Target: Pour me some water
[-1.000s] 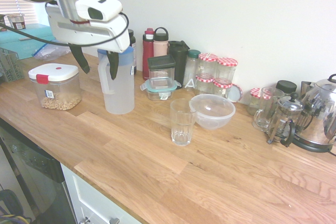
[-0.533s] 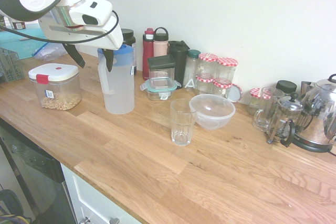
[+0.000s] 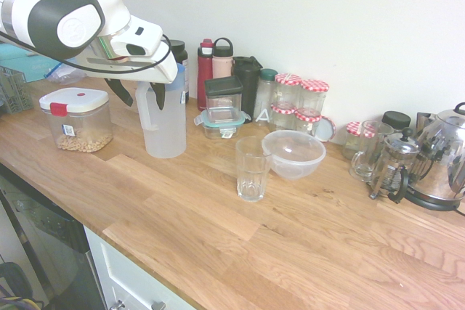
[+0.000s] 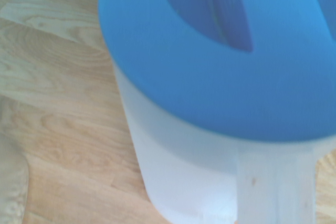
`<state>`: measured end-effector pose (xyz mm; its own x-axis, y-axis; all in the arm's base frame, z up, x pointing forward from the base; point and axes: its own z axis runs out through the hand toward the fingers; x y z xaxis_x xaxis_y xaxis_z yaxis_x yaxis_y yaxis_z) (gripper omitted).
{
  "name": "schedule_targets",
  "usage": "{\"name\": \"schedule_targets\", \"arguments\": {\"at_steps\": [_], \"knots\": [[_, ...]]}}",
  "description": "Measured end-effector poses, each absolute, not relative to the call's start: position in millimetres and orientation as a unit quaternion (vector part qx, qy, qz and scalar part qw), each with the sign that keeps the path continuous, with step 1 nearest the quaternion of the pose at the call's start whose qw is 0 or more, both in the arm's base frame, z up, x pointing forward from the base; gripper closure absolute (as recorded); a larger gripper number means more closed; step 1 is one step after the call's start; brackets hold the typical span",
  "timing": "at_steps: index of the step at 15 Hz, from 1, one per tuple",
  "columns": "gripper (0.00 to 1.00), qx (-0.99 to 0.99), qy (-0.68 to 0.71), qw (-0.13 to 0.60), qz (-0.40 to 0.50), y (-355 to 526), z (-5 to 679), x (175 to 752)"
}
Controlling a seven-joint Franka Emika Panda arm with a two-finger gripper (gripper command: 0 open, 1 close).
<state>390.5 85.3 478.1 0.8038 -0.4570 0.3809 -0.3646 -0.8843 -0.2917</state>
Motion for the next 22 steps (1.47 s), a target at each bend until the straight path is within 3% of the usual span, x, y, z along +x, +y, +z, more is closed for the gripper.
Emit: {"name": "schedule_targets", "arguments": {"at_steps": [17, 22], "knots": [[1.00, -0.945, 0.211, 0.101, -0.230, 92.7, 490.4, 397.8], [1.00, -0.946, 0.210, 0.108, -0.221, 75.7, 536.9, 380.3]]}}
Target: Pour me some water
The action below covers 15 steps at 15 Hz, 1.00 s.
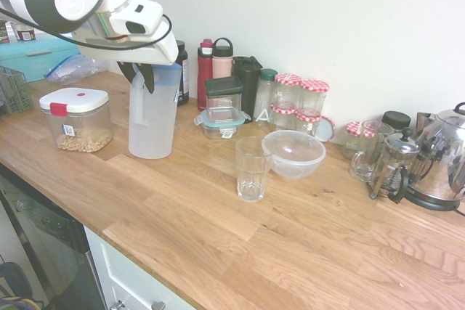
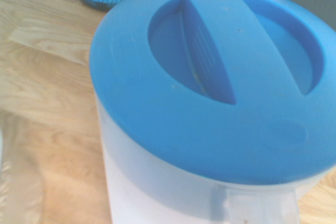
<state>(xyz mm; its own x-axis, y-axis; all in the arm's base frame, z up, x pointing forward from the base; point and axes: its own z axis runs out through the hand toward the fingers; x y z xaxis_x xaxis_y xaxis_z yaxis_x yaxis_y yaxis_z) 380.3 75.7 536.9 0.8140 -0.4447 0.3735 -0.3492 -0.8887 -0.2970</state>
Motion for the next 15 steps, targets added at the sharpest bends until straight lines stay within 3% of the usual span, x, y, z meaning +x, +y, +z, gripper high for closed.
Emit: {"name": "schedule_targets", "arguments": {"at_steps": [7, 15], "knots": [[1.00, -0.975, 0.048, 0.091, -0.195, -10.1, 596.9, 323.4], [1.00, -0.978, -0.136, 0.066, -0.147, -149.7, 591.6, 291.7]]}}
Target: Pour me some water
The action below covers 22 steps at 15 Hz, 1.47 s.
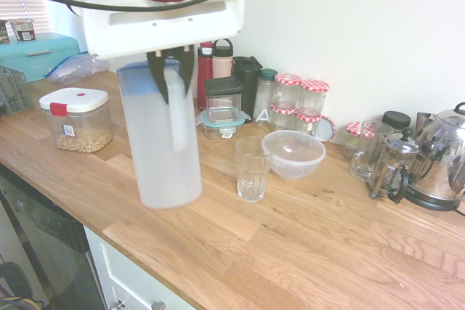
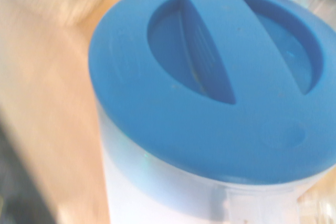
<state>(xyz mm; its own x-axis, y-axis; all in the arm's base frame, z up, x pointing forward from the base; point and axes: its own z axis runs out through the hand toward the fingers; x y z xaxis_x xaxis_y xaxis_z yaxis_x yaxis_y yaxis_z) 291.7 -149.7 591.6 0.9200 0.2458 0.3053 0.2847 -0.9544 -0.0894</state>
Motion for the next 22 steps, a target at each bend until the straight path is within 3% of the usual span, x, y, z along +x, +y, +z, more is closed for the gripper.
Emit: {"name": "schedule_targets", "arguments": {"at_steps": [5, 11, 17, 22], "knots": [[1.00, -0.974, -0.151, 0.062, -0.155, -237.7, 593.0, 281.1], [1.00, -0.980, -0.156, -0.005, -0.121, -312.5, 600.2, 339.3], [1.00, -0.977, -0.182, -0.094, -0.057, -304.2, 581.1, 422.2], [1.00, -0.963, -0.214, -0.157, -0.033, -282.1, 593.0, 439.5]]}}
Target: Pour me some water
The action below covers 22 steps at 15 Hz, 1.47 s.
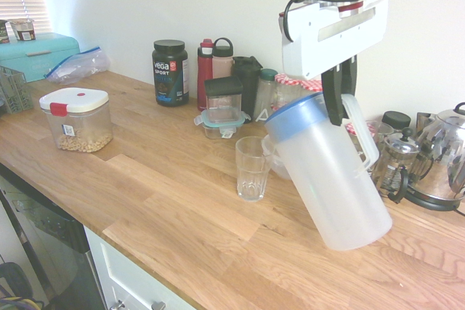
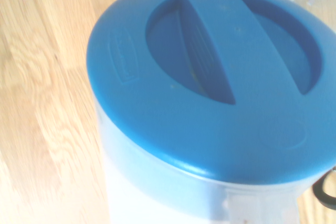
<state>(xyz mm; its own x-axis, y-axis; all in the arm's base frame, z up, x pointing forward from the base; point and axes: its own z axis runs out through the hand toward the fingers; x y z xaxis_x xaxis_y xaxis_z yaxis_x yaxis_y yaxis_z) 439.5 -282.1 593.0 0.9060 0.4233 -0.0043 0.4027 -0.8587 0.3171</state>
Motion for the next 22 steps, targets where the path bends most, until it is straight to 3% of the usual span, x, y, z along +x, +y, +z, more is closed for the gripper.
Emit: {"name": "schedule_targets", "arguments": {"at_steps": [15, 22], "knots": [[1.00, 0.916, 0.254, 0.309, 0.020, -206.6, 556.2, 491.7], [1.00, 0.914, 0.250, 0.319, 0.019, -203.4, 544.0, 491.0]]}}
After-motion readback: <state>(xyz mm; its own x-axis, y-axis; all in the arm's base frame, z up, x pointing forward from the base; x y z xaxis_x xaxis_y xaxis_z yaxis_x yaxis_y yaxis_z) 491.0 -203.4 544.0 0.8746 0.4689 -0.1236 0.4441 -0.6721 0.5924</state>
